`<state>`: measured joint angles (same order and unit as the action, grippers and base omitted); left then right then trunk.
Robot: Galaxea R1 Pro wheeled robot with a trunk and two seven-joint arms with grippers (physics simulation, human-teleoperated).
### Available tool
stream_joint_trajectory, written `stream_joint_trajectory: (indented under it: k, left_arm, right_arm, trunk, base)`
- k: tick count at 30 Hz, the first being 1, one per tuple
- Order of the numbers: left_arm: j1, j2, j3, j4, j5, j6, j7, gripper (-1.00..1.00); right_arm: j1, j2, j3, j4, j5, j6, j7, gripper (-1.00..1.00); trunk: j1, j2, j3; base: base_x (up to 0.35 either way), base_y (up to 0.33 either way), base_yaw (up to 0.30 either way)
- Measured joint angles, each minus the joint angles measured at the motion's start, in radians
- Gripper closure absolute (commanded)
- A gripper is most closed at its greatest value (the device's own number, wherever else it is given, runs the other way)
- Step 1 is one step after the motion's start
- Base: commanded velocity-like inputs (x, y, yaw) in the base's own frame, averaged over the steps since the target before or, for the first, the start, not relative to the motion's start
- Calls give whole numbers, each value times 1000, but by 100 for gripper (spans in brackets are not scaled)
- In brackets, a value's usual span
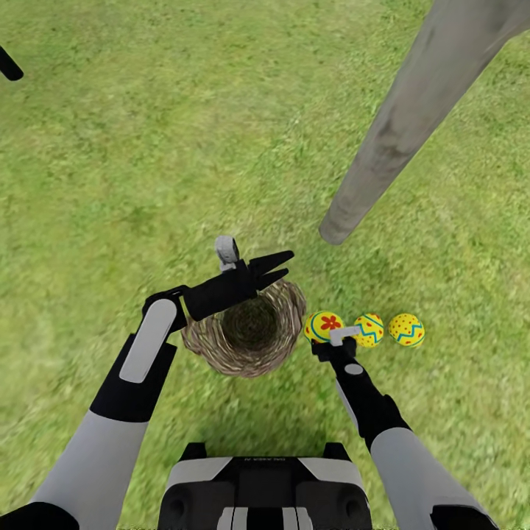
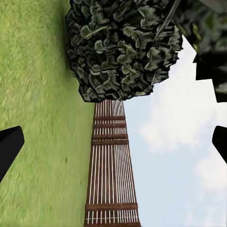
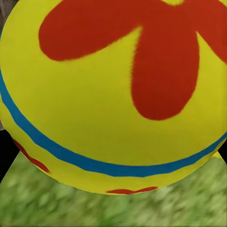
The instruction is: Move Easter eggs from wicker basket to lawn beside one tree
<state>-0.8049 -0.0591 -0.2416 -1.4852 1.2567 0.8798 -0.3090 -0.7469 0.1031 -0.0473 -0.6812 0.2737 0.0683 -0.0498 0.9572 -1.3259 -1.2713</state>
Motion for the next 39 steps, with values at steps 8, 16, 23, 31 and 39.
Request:
stream_joint_trajectory:
  k: [8, 16, 23, 31, 39]
  left_arm:
    - [1, -1, -11, 0, 0, 0, -4, -100]
    - [3, 1, -14, 0, 67, -1, -4, -100]
    - [5, 3, -14, 0, 71, -1, -5, -100]
    - [7, 0, -15, 1, 69, -6, -5, -100]
    - [8, 4, -70, 2, 65, -12, -4, -100]
  right_arm:
    - [-9, 0, -1, 8, 0, -3, -3, 100]
    - [-11, -3, -3, 7, -2, -4, -8, 100]
    - [-11, -4, -3, 6, 0, -5, -8, 100]
    - [-11, -8, -5, -6, -1, -5, -8, 100]
    - [-11, -6, -4, -16, 3, -5, -8, 100]
  trunk:
    - [0, 0, -13]
    - [0, 0, -24]
    - [0, 0, -24]
    - [11, -21, -34]
    - [42, -77, -59]
  base:
    - [0, 0, 0]
    - [0, 0, 0]
    - [0, 0, 0]
    - [0, 0, 0]
    - [0, 0, 0]
